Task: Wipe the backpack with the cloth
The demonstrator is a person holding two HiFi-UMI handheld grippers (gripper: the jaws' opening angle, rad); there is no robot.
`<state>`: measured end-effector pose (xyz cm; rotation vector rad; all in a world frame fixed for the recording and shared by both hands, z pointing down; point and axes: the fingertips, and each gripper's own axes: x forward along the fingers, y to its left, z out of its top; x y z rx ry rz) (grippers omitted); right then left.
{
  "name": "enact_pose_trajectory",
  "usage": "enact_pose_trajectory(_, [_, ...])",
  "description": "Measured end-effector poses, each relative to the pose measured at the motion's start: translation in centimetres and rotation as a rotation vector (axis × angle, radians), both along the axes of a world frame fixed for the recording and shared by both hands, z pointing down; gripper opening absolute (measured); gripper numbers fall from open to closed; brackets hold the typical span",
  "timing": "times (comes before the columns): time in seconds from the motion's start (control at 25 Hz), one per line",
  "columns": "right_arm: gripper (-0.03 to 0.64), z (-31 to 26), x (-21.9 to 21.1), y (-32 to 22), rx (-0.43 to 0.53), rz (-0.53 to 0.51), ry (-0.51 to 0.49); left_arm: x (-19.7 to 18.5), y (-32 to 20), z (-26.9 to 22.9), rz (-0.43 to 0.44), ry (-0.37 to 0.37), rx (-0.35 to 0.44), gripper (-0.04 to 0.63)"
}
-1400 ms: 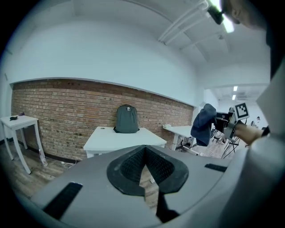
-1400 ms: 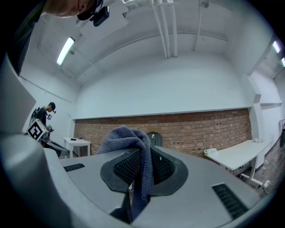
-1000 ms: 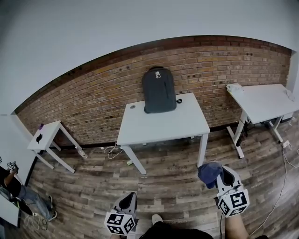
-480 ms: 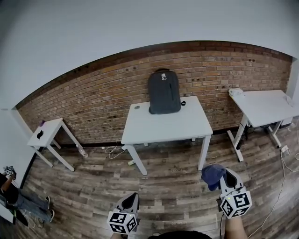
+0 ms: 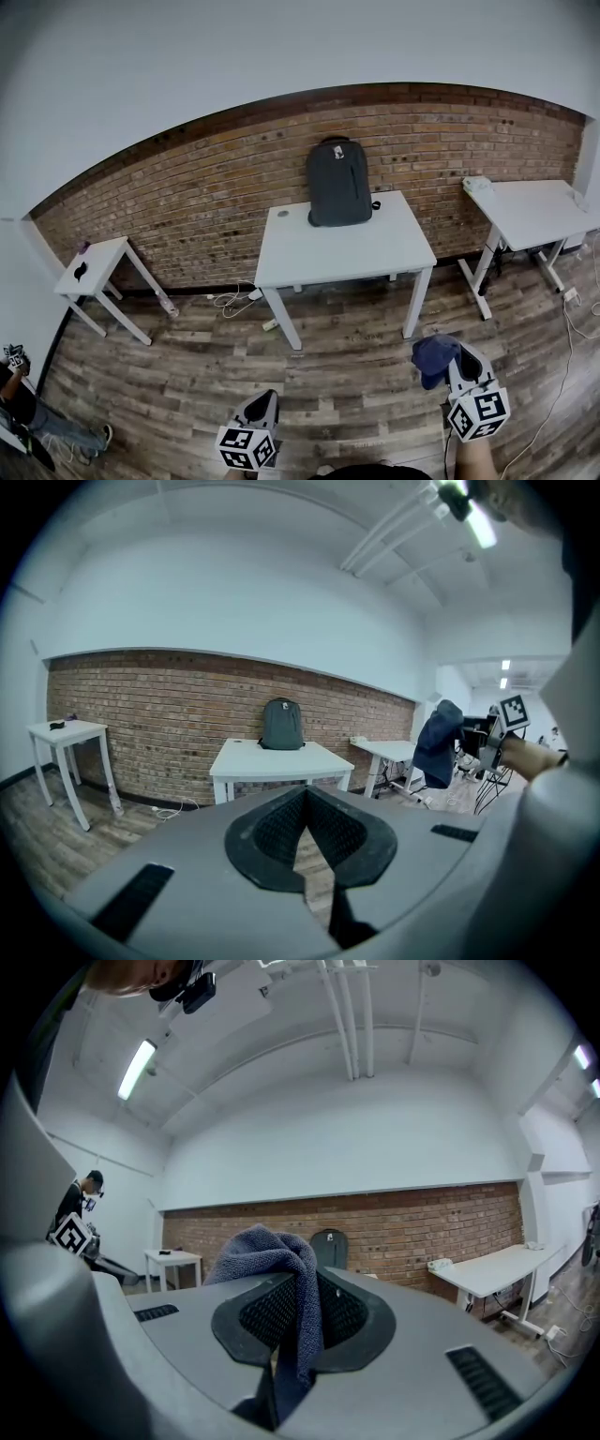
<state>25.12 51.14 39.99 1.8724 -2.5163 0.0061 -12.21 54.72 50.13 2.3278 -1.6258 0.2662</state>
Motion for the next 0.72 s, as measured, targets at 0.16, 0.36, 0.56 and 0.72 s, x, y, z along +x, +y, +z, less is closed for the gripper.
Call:
enact_pose_trajectory(0.16, [0.043, 0.0, -0.6, 0.9, -0.013, 0.005, 0.011, -0.6, 0.5, 0.2, 0.006, 0.008, -0.007, -0.003])
enact_pose_trajectory(0.36, [0.043, 0.3, -1.1, 1.8, -0.023, -0.002, 0.019, -0.5, 1.3, 0.6, 0.021, 0.011, -0.015, -0.004])
enact_pose_trajectory(0.56, [0.043, 0.7, -1.6, 2.5, -0.052, -0.041, -0.013, -0.4, 1.9, 0.5, 0.025, 0.016, -0.019, -0.003])
enact_pose_trajectory(0.72, [0.043, 0.7, -1.7, 2.9, -0.053, -0.034, -0.007, -0.3, 2.5, 0.5, 0.03, 0.016, -0.016, -0.003])
